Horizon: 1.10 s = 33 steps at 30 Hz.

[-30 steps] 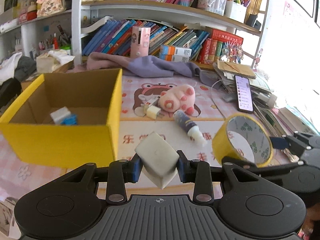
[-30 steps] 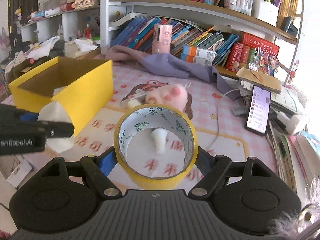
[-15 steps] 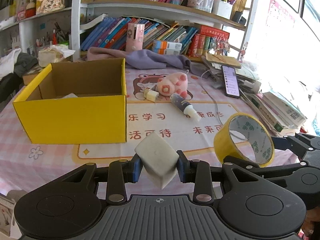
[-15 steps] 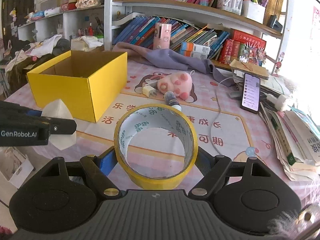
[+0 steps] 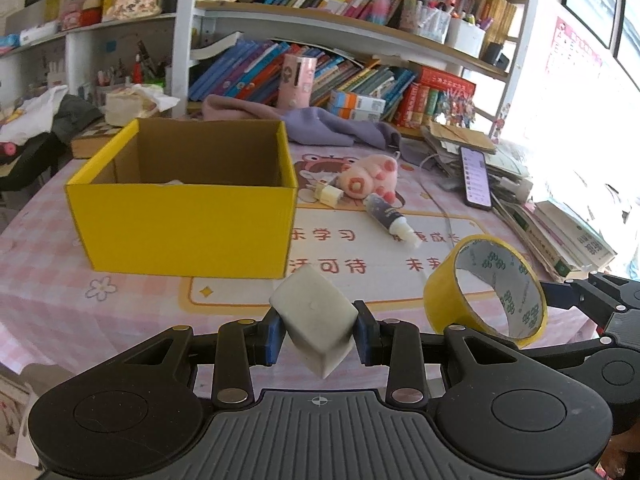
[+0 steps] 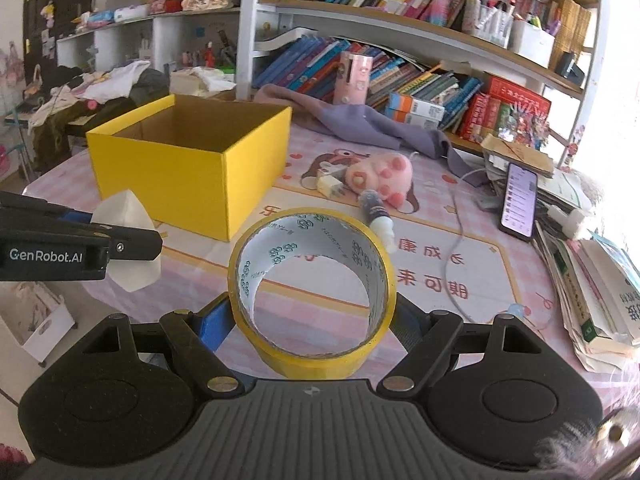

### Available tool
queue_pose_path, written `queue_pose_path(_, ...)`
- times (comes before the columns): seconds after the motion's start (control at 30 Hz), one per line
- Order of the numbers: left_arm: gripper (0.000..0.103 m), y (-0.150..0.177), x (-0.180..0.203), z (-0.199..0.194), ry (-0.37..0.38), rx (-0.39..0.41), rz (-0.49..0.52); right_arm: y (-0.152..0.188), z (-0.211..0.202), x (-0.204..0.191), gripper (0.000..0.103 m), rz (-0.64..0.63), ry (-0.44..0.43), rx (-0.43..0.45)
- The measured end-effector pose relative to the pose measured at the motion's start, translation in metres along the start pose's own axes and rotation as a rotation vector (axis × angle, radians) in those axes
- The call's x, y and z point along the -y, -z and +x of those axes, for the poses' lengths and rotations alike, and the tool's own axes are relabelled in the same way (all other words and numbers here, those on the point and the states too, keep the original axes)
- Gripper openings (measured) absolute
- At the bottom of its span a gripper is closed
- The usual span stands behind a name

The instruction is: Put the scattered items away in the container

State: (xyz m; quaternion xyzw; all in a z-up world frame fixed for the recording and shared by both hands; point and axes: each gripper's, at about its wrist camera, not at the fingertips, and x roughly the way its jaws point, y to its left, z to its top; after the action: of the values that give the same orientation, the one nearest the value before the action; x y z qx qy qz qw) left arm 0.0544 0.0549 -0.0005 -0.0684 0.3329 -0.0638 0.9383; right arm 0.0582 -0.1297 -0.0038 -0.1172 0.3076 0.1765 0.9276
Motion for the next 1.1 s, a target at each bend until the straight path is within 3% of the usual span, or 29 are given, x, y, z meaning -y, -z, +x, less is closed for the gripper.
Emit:
queue_pose_path(0.3, 0.034, 0.004, -0.022, -0.012, -0.037, 0.011, -0.036, -0.008, 0.005, -0.027, 0.079, -0.052, -0.062, 0.001)
queue_pose_path(0.83, 0.034, 0.009, -0.075, -0.039, -0.187, 0.049, -0.158, -0.032, 0.022, -0.086, 0.079, -0.189, -0.239, 0.018)
queue_pose_path(1.1, 0.034, -0.011, -0.078, -0.047, -0.239, 0.146, -0.103, -0.056, 0.023, -0.096, 0.079, -0.218, -0.263, 0.148)
